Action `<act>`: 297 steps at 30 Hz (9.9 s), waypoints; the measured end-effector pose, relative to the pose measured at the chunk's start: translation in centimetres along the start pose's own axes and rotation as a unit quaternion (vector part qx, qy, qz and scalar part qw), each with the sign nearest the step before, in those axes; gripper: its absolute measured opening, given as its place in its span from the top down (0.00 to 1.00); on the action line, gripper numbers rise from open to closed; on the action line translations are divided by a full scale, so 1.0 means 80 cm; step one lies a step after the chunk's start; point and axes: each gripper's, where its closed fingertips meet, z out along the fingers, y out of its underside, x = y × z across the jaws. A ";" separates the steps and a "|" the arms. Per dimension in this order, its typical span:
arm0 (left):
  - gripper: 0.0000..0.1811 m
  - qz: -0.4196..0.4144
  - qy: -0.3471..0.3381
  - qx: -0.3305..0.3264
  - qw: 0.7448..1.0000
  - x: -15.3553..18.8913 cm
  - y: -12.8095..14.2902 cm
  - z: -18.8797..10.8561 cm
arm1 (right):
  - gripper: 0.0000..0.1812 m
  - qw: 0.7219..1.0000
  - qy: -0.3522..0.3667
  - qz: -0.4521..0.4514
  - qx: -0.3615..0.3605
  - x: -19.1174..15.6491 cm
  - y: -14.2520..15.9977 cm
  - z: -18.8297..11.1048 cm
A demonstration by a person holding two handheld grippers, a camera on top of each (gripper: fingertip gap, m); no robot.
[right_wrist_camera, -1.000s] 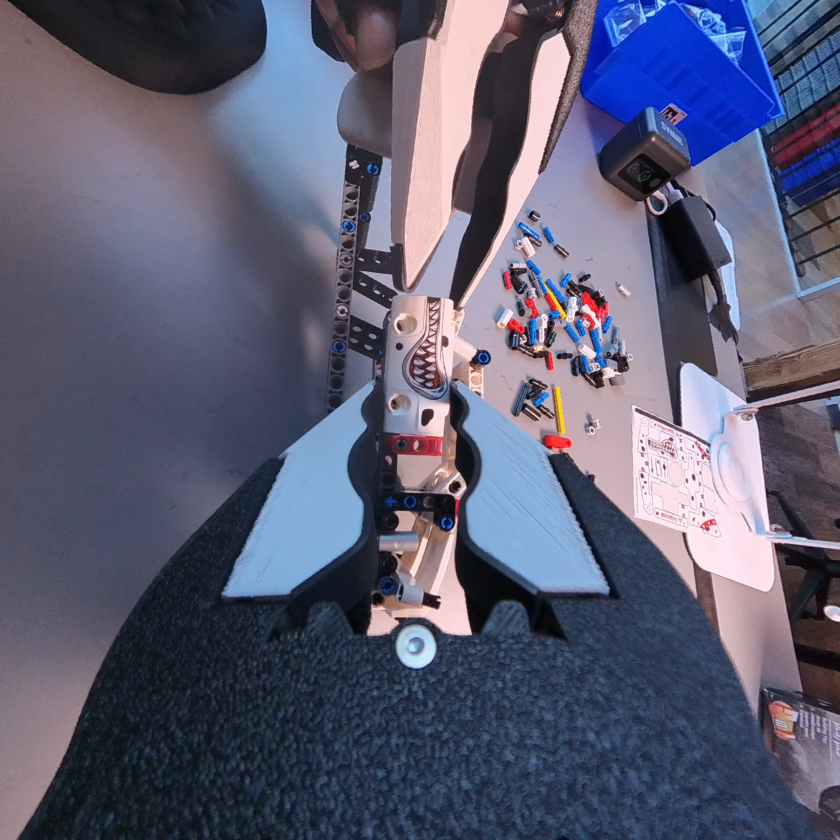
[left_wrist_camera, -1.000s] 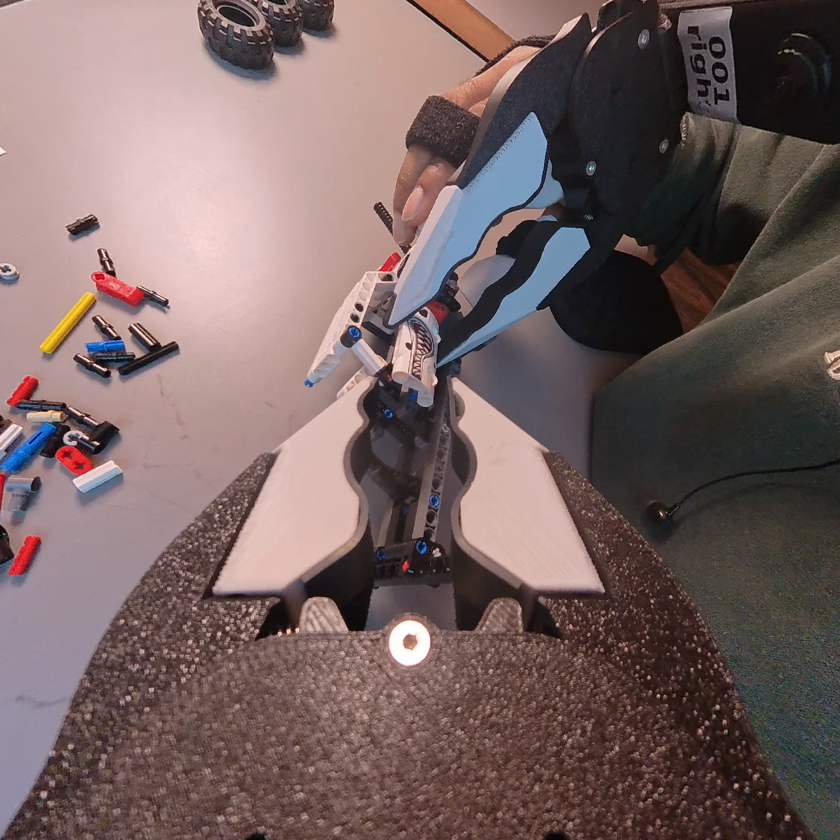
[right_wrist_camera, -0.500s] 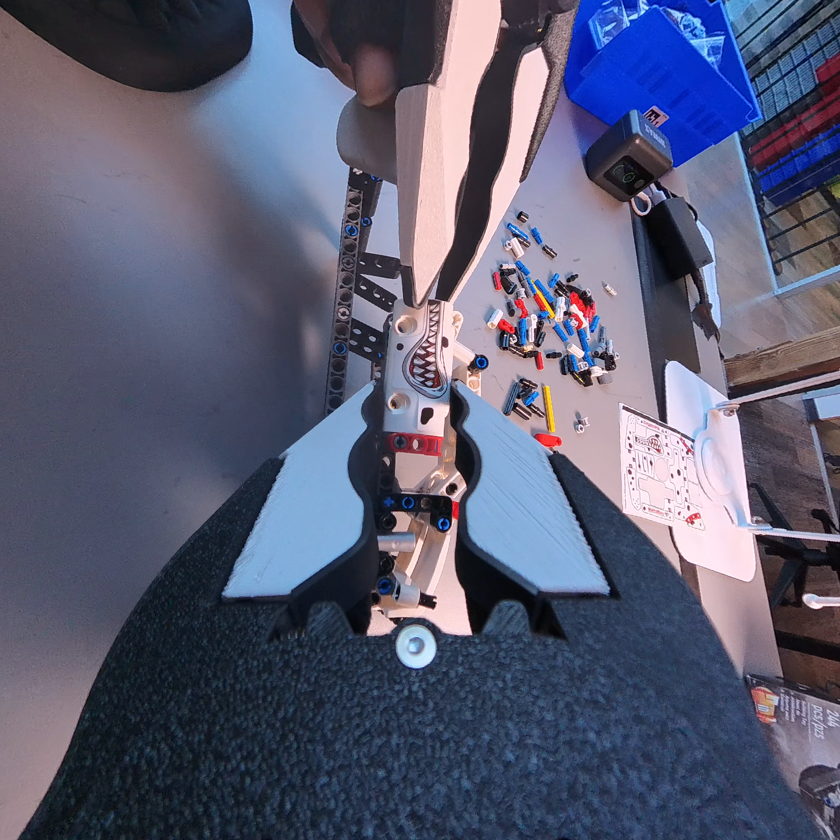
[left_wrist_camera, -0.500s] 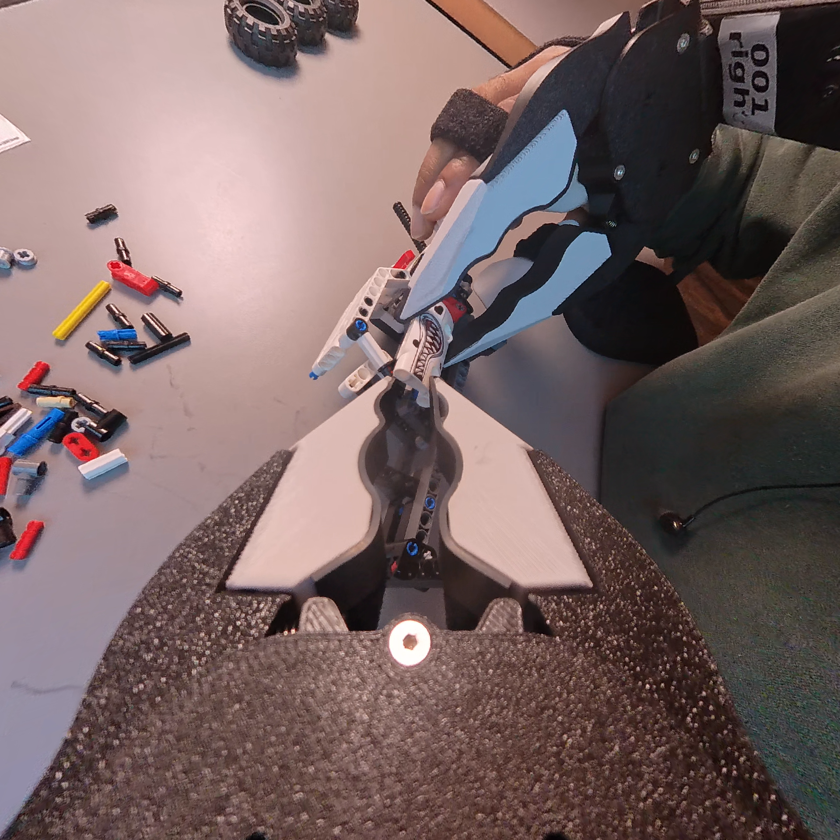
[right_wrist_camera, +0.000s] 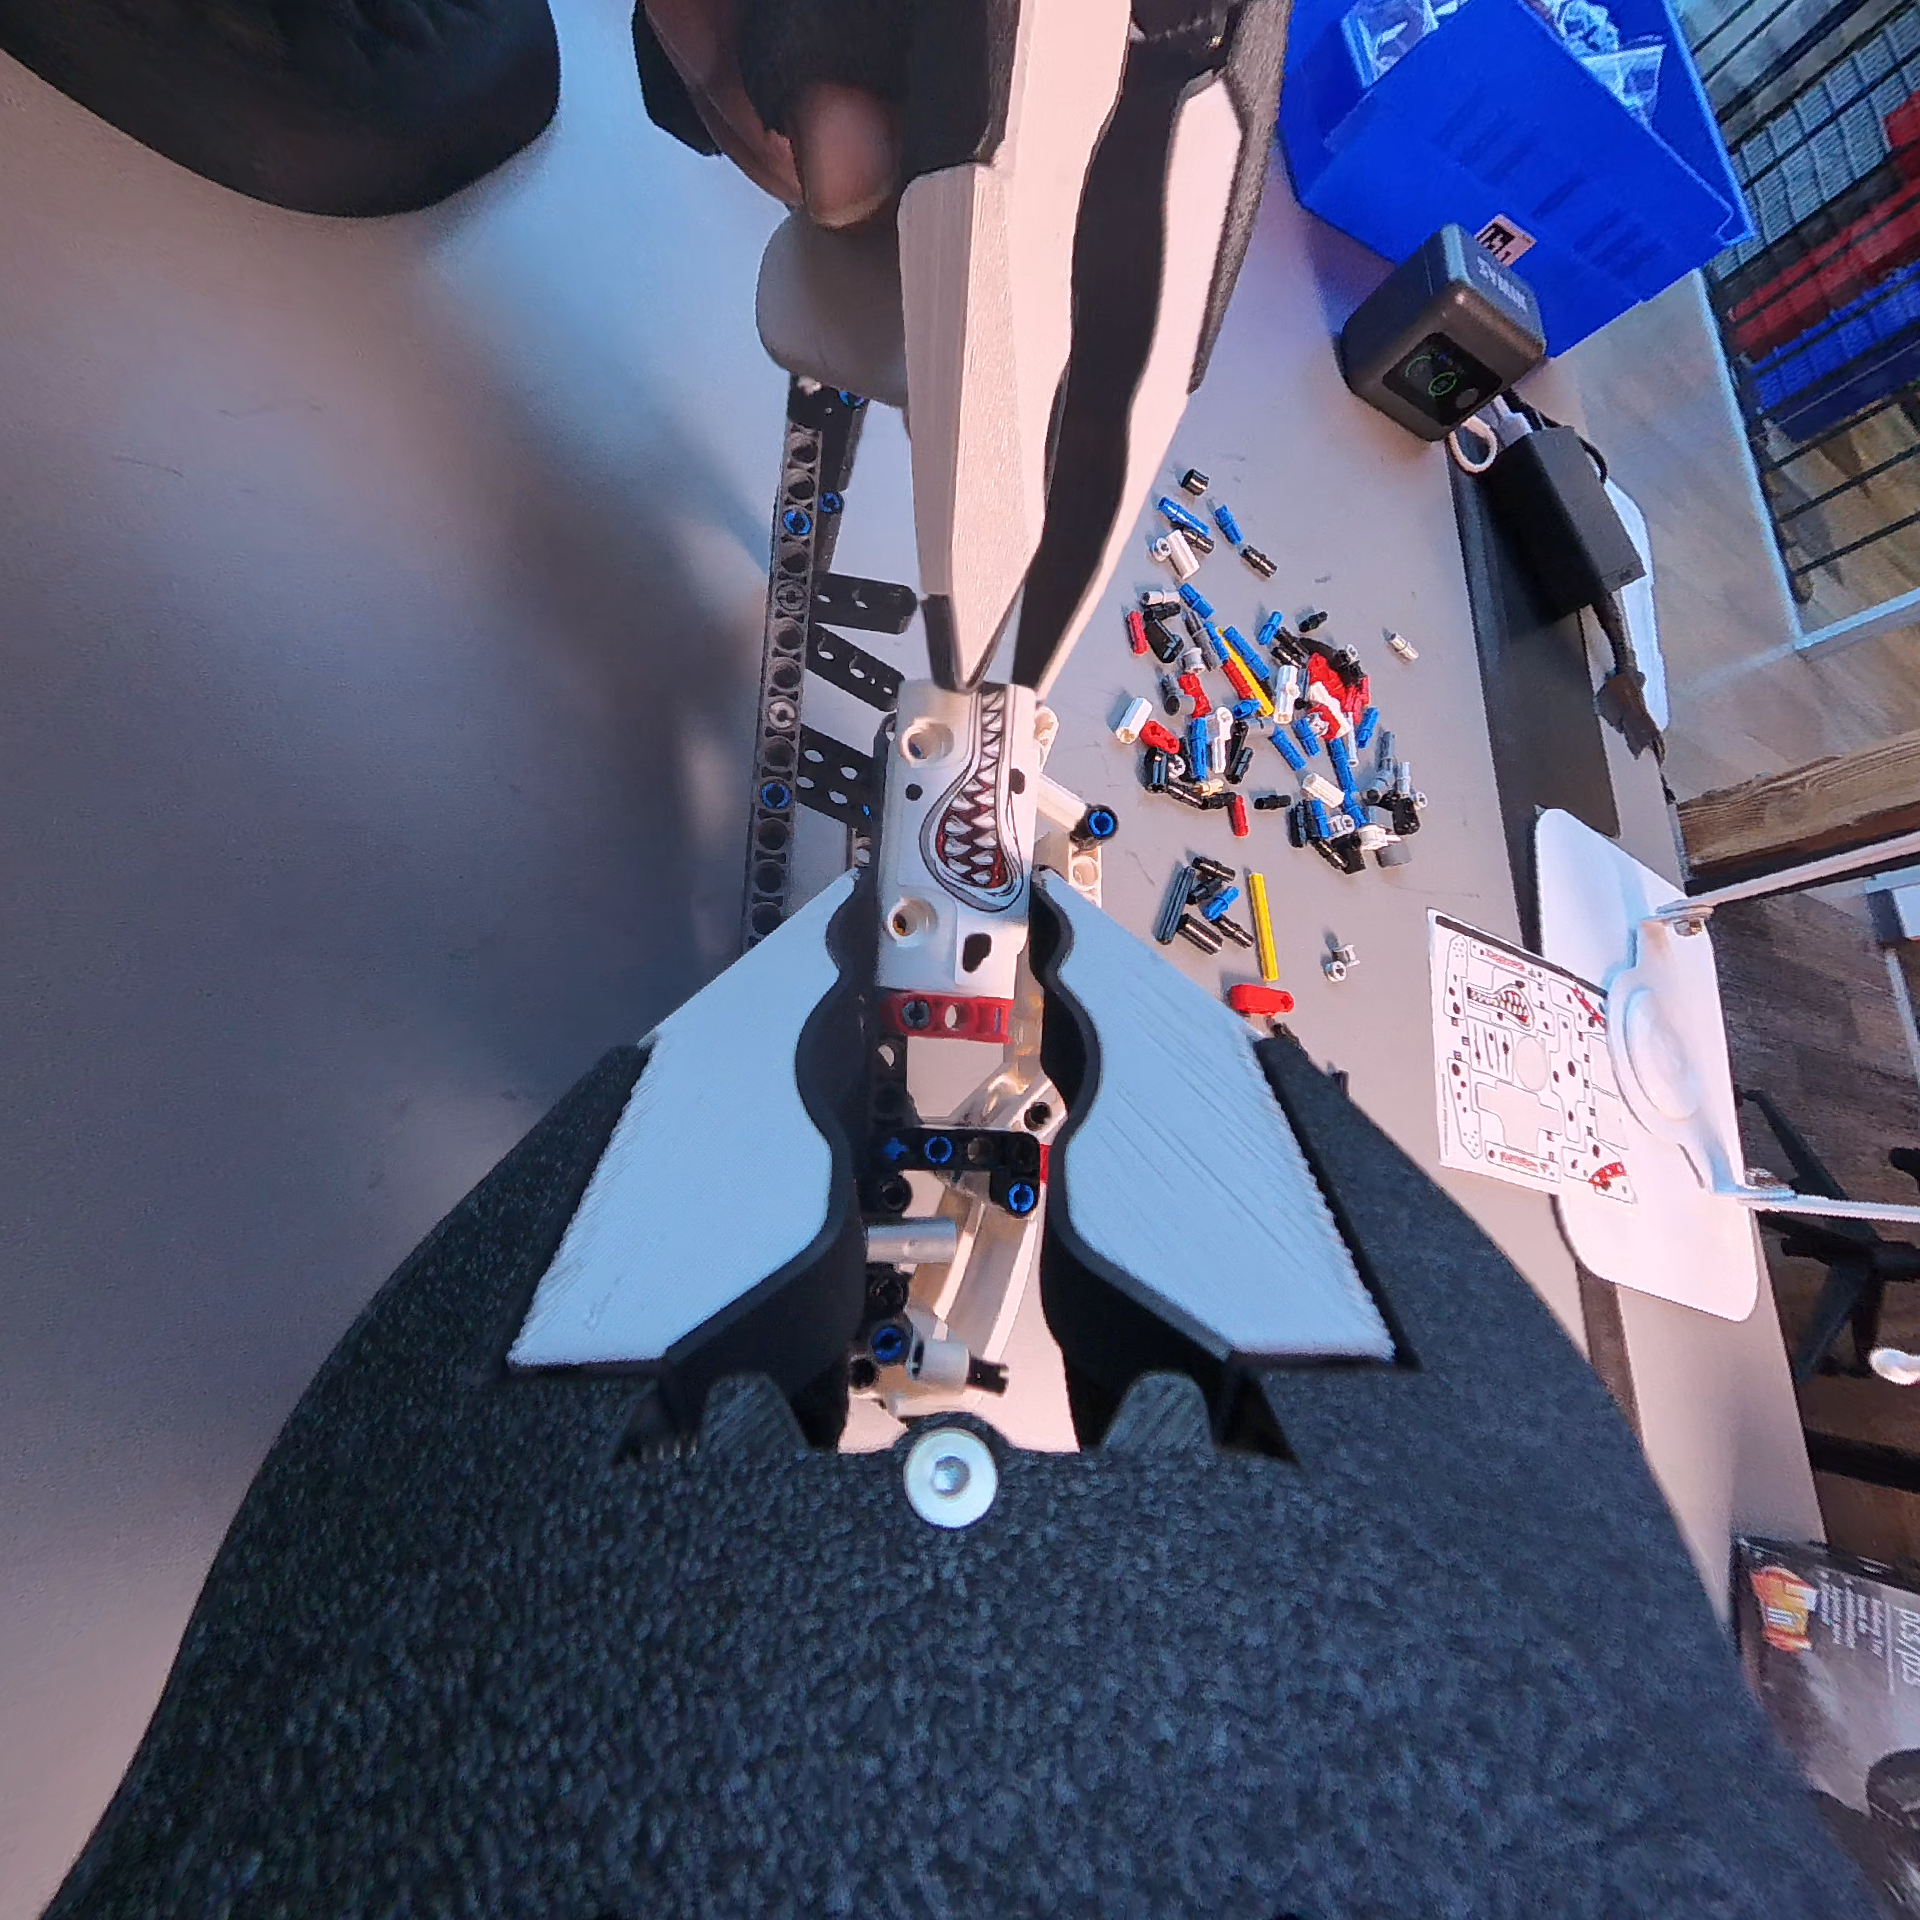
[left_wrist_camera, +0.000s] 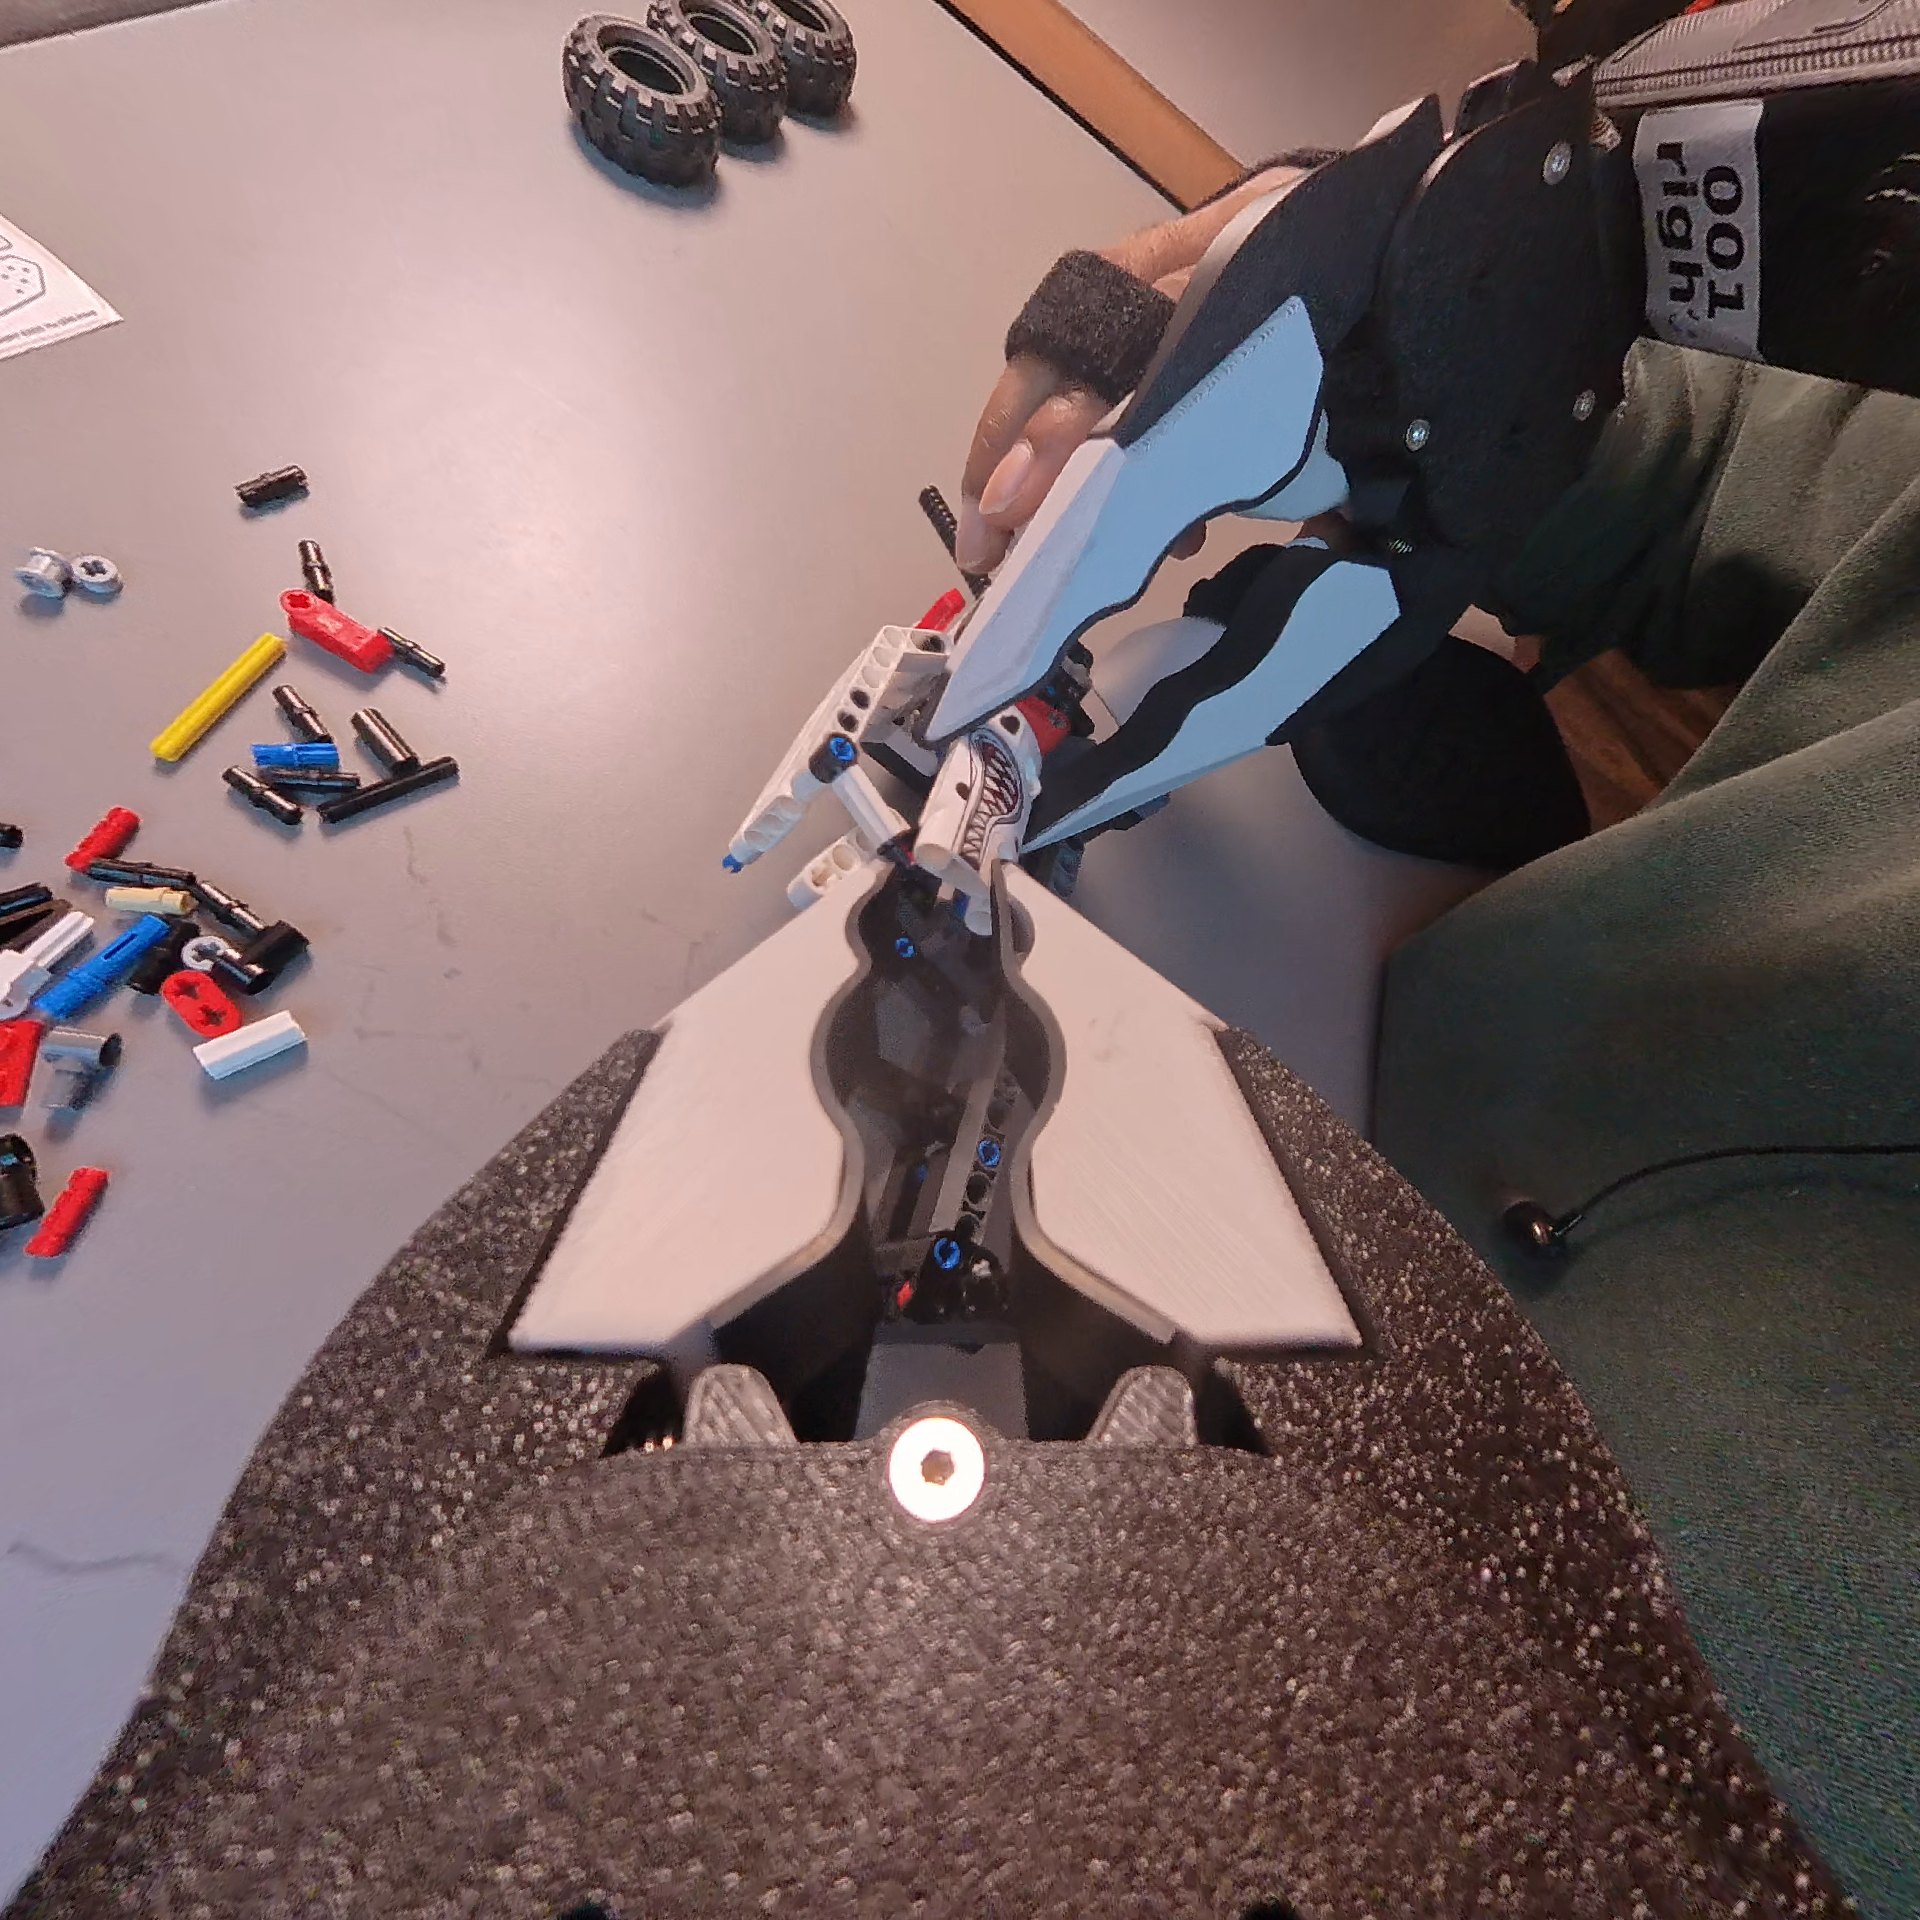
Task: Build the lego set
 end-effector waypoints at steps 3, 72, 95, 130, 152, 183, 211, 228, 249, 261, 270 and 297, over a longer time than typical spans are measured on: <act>0.84 0.005 0.000 0.016 1.000 0.001 -0.006 -0.008 | 0.84 1.000 -0.003 0.004 -0.001 -0.002 0.000 0.000; 0.94 0.063 0.044 -0.025 0.997 0.011 0.010 0.010 | 0.84 0.999 0.011 -0.008 -0.047 0.003 -0.001 -0.001; 0.96 0.026 0.029 -0.021 0.999 0.010 0.012 0.009 | 0.84 0.997 -0.041 0.061 -0.006 0.003 -0.009 0.001; 0.96 0.011 0.029 -0.048 0.998 0.015 0.017 0.013 | 0.86 0.997 -0.055 0.060 0.014 -0.002 -0.014 0.004; 0.73 0.053 -0.008 -0.033 0.998 0.018 0.015 -0.002 | 0.87 0.994 -0.048 0.055 -0.081 -0.002 -0.017 0.012; 0.78 0.213 -0.066 -0.057 0.973 0.003 0.068 0.020 | 0.75 0.989 -0.051 0.036 -0.133 -0.019 -0.016 0.016; 0.80 0.237 -0.057 -0.082 0.966 0.006 0.081 0.007 | 0.86 0.998 -0.052 0.035 -0.014 -0.022 -0.014 0.009; 0.80 0.239 -0.053 -0.057 0.968 0.005 0.078 0.006 | 0.82 0.998 -0.026 0.046 -0.014 -0.020 -0.013 0.010; 0.92 0.399 -0.178 -0.071 0.897 -0.008 0.101 -0.028 | 0.87 0.996 -0.017 -0.001 -0.090 -0.010 0.009 0.001; 0.92 0.592 -0.338 -0.100 0.725 -0.058 0.074 -0.017 | 0.77 0.983 0.149 -0.078 -0.071 -0.002 0.026 -0.014; 0.89 0.580 -0.306 -0.126 0.744 -0.057 0.095 -0.003 | 0.82 0.977 0.192 -0.074 -0.052 -0.008 0.016 -0.028; 0.52 0.207 -0.100 -0.094 0.969 -0.027 0.080 0.026 | 0.89 0.949 0.238 -0.188 -0.088 -0.024 0.023 -0.008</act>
